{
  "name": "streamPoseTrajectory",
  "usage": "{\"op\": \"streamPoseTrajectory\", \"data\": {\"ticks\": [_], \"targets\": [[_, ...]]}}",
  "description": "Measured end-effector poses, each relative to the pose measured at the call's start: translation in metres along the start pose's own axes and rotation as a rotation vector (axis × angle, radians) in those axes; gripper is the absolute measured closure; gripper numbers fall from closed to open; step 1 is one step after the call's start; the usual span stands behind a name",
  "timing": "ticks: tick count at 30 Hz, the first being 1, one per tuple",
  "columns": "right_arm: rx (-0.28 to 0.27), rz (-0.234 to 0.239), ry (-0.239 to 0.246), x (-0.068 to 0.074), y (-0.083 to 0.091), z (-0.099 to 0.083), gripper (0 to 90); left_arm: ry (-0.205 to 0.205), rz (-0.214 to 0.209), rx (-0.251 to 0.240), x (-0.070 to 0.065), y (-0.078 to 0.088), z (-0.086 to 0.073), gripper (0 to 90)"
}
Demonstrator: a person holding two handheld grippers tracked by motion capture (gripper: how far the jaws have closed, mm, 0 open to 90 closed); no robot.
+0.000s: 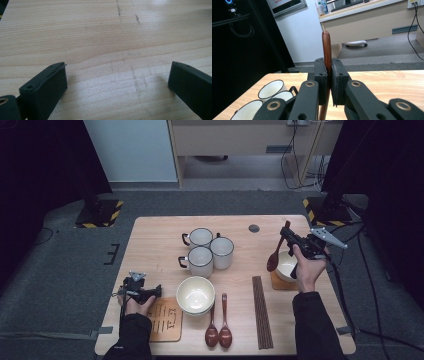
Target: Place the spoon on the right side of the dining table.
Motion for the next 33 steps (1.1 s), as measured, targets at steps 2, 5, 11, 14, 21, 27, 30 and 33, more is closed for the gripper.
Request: {"op": "streamPoseTrajectory", "data": {"ticks": [2, 5, 11, 14, 21, 27, 30, 33], "targets": [[-0.001, -0.004, 0.001, -0.001, 0.0, 0.001, 84.7, 0.0, 0.0, 0.0, 0.0, 0.0, 0.0, 0.5], [-0.007, -0.011, -0.007, -0.004, 0.0, 0.002, 84.7, 0.0, 0.0, 0.0, 0.0, 0.0, 0.0, 0.4], [-0.012, -0.027, -0.018, -0.012, 0.001, 0.004, 84.8, 0.0, 0.0, 0.0, 0.0, 0.0, 0.0, 0.4], [-0.016, -0.033, -0.025, -0.015, 0.001, 0.006, 84.7, 0.0, 0.0, 0.0, 0.0, 0.0, 0.0, 0.4], [-0.021, -0.049, -0.039, -0.022, 0.002, 0.008, 84.7, 0.0, 0.0, 0.0, 0.0, 0.0, 0.0, 0.4], [-0.024, -0.069, -0.047, -0.03, 0.002, 0.012, 84.7, 0.0, 0.0, 0.0, 0.0, 0.0, 0.0, 0.4], [-0.023, -0.08, -0.05, -0.033, 0.002, 0.012, 84.7, 0.0, 0.0, 0.0, 0.0, 0.0, 0.0, 0.4], [-0.024, -0.093, -0.053, -0.038, 0.003, 0.013, 84.7, 0.0, 0.0, 0.0, 0.0, 0.0, 0.0, 0.4]]}}
Point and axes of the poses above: each handheld gripper's, and its own axes: y roughly backward along the jaws, z roughly out of its top, x roughly to its left, the point moved 10 cm from there along -y, roughly forward along the jaws, and after that the axes turned 11 degrees about x, right-handed, at the moved point
